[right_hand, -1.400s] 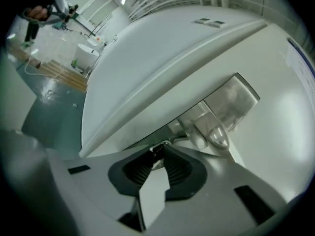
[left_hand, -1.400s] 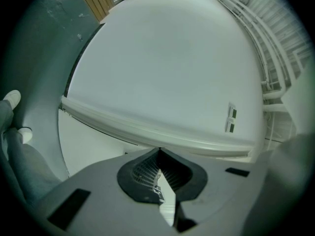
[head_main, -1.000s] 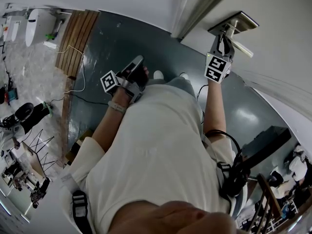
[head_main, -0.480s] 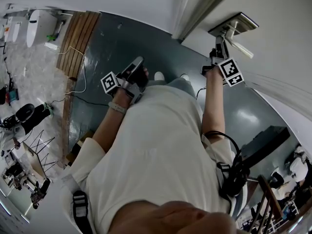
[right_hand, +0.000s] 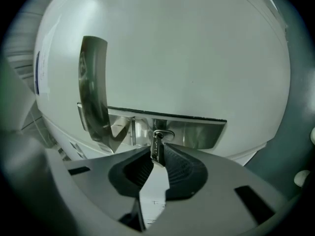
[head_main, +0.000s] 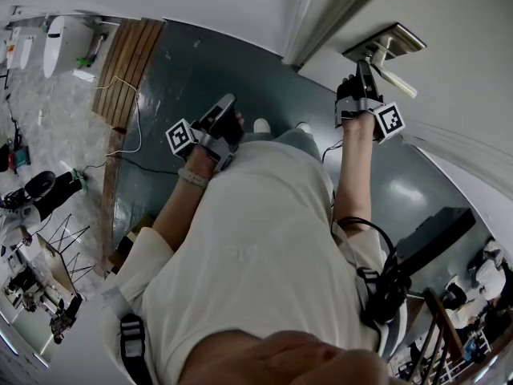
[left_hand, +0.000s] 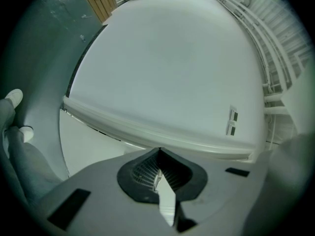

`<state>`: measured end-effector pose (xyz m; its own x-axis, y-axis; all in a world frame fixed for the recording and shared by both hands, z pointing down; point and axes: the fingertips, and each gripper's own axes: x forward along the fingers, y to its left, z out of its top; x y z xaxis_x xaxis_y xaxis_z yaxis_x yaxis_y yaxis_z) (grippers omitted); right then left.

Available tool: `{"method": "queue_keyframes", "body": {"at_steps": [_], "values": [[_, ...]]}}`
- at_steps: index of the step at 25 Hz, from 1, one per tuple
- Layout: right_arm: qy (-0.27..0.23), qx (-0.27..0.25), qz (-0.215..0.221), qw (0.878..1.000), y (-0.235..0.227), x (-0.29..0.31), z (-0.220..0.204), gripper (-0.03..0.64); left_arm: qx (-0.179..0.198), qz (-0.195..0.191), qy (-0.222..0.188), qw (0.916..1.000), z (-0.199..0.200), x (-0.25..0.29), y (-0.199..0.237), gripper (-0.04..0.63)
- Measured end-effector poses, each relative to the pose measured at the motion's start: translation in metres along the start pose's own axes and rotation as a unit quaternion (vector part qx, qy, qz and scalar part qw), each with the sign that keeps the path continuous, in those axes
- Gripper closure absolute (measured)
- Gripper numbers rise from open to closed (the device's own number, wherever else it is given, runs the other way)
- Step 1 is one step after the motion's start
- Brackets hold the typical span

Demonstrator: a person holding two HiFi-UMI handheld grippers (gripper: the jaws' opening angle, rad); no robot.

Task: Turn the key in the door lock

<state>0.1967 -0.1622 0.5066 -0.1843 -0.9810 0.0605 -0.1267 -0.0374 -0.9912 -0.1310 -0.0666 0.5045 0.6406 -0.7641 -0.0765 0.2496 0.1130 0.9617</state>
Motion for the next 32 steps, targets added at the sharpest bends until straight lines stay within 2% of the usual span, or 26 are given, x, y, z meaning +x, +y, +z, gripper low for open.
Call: {"method": "queue_keyframes", "body": {"at_steps": [3,6,8,11,16,19,21,24,25,27,30,32], "values": [[0.000,-0.010,0.000,1.000,0.001,0.000,0.000,0.555,-0.001,0.000,0.000,1.0000,0.000,0.000,0.000,0.588],[0.009,-0.045,-0.001,0.999,0.002,0.001,0.000,0.554,0.000,0.000,0.002,1.0000,0.000,0.001,0.000,0.588],[0.026,-0.091,0.000,0.995,0.004,0.003,-0.003,0.551,0.000,-0.001,0.004,1.0000,0.000,0.002,0.000,0.588],[0.046,-0.176,-0.016,0.983,0.004,0.005,-0.005,0.537,0.000,-0.003,0.007,1.0000,0.000,0.006,0.000,0.588],[0.064,-0.299,-0.083,0.948,-0.003,-0.003,-0.013,0.537,0.008,-0.005,0.015,0.9998,0.000,0.013,-0.002,0.588],[0.083,-0.360,-0.114,0.922,-0.007,-0.012,-0.021,0.537,0.023,-0.001,0.018,0.9996,-0.001,0.024,-0.002,0.588],[0.106,-0.409,-0.113,0.899,0.004,-0.020,-0.042,0.537,0.041,0.000,0.032,0.9987,-0.006,0.028,-0.009,0.588],[0.152,-0.489,-0.086,0.855,0.033,-0.026,-0.088,0.537,0.072,-0.005,0.070,0.9949,-0.020,0.030,-0.027,0.588],[0.161,-0.507,-0.077,0.843,0.038,-0.026,-0.098,0.537,0.082,-0.006,0.083,0.9931,-0.025,0.034,-0.028,0.588],[0.173,-0.518,-0.059,0.836,0.044,-0.025,-0.110,0.537,0.099,-0.005,0.109,0.9892,-0.035,0.044,-0.025,0.588],[0.182,-0.506,-0.042,0.842,0.051,-0.028,-0.117,0.537,0.114,-0.003,0.137,0.9841,-0.050,0.052,-0.024,0.588],[0.190,-0.507,-0.044,0.840,0.055,-0.037,-0.117,0.537,0.111,-0.006,0.147,0.9829,-0.061,0.055,-0.024,0.588]]}}
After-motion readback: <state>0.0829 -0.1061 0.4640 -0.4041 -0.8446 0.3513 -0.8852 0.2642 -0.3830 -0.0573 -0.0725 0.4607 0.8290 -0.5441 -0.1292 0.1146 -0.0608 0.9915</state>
